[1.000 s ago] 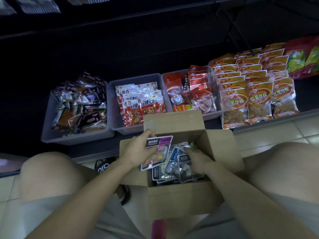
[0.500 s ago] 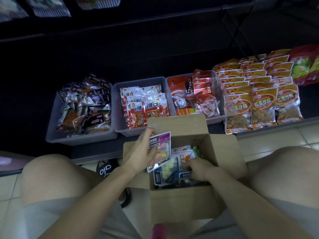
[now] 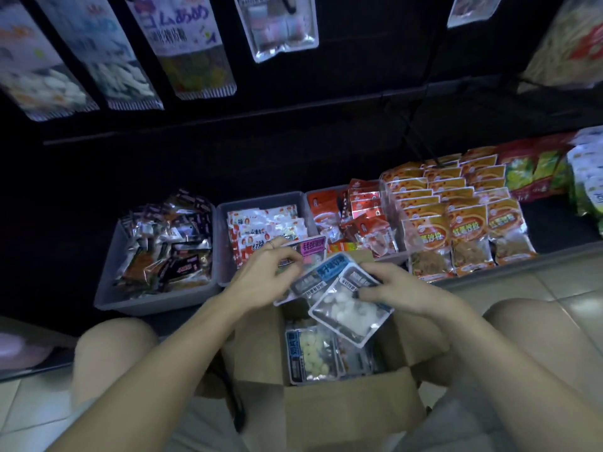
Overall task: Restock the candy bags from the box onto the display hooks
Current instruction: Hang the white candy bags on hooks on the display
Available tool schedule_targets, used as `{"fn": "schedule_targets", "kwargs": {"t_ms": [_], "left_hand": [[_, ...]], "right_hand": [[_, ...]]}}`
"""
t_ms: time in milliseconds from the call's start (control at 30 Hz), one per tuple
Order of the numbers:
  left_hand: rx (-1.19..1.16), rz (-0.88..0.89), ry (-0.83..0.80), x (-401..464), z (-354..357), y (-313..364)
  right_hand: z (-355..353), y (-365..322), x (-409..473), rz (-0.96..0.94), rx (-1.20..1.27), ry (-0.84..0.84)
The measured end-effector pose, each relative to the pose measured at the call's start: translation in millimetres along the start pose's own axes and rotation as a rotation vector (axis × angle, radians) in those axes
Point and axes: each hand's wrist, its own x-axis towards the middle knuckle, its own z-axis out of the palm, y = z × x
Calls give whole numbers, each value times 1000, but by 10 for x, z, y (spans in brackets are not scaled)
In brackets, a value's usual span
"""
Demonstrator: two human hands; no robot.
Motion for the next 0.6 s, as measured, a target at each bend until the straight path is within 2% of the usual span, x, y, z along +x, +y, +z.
{"fn": "schedule_targets", "kwargs": {"t_ms": [100,267,500,600], "left_hand": [[-111,85,-93,34,-201,283],[-361,111,-94,46,-474,555],[-521,101,23,4,-718,733],[-544,97,73,-67,-936,790]], "right_hand": [[-117,-416,-107,-58,127,48],[-225,-880,-184,-185,159,154],[-166,-1218,-174,-272,206,255],[-198,-1316,-152,-266,318,357]]}}
